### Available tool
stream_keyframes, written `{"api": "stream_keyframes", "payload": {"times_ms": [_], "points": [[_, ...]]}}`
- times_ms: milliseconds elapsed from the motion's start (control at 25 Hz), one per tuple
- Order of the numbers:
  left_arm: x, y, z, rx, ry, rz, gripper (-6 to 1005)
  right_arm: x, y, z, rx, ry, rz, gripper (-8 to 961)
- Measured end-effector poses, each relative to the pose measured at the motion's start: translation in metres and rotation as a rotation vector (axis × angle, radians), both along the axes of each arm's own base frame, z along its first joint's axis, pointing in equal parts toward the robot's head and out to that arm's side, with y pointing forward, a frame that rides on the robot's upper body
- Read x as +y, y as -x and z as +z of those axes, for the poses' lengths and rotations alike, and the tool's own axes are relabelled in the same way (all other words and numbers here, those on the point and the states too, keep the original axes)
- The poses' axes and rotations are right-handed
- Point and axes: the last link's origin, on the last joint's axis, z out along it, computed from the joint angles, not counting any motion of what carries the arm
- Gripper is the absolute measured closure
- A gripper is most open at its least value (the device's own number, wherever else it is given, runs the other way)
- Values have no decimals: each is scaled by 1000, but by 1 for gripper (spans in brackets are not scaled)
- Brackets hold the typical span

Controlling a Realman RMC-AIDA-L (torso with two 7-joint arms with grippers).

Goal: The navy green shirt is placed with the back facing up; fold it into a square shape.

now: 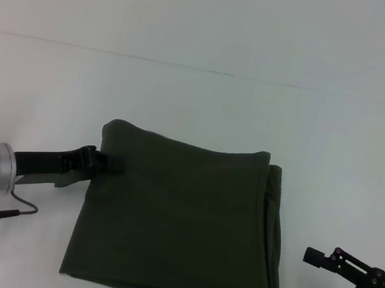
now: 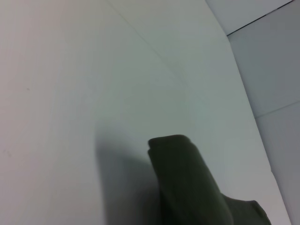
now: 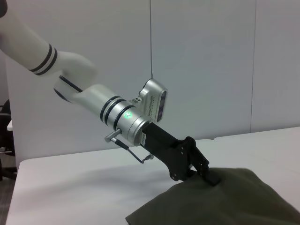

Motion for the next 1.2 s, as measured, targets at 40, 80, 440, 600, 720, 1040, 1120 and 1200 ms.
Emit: {"api": "stream_keyframes", "payload": {"times_ms": [40, 80, 440, 600, 720, 1040, 1120, 1200], "points": [[0, 1, 1, 4, -7, -7, 928, 0, 0, 0, 0, 0, 0, 73], [-1, 2, 2, 7, -18, -18, 927, 0, 0, 0, 0, 0, 0, 73], [-12, 13, 28, 5, -121, -83, 749, 2, 1, 0, 14, -11, -6, 73], [-25, 8, 42, 49, -145, -282, 435, 5, 2, -2, 26, -35, -23, 73], [-40, -2, 43, 84, -178, -527, 330, 11, 2, -5, 33, -59, -47, 73], [-90, -6, 31, 165, -325, -936, 61, 18, 3, -20, 14, -65, -75, 73], [-99, -1, 32, 186, -332, -951, 62, 15, 2, -23, 11, -68, -73, 73], [-106, 5, 33, 207, -323, -947, 63, 11, -1, -24, 9, -72, -79, 73]]}}
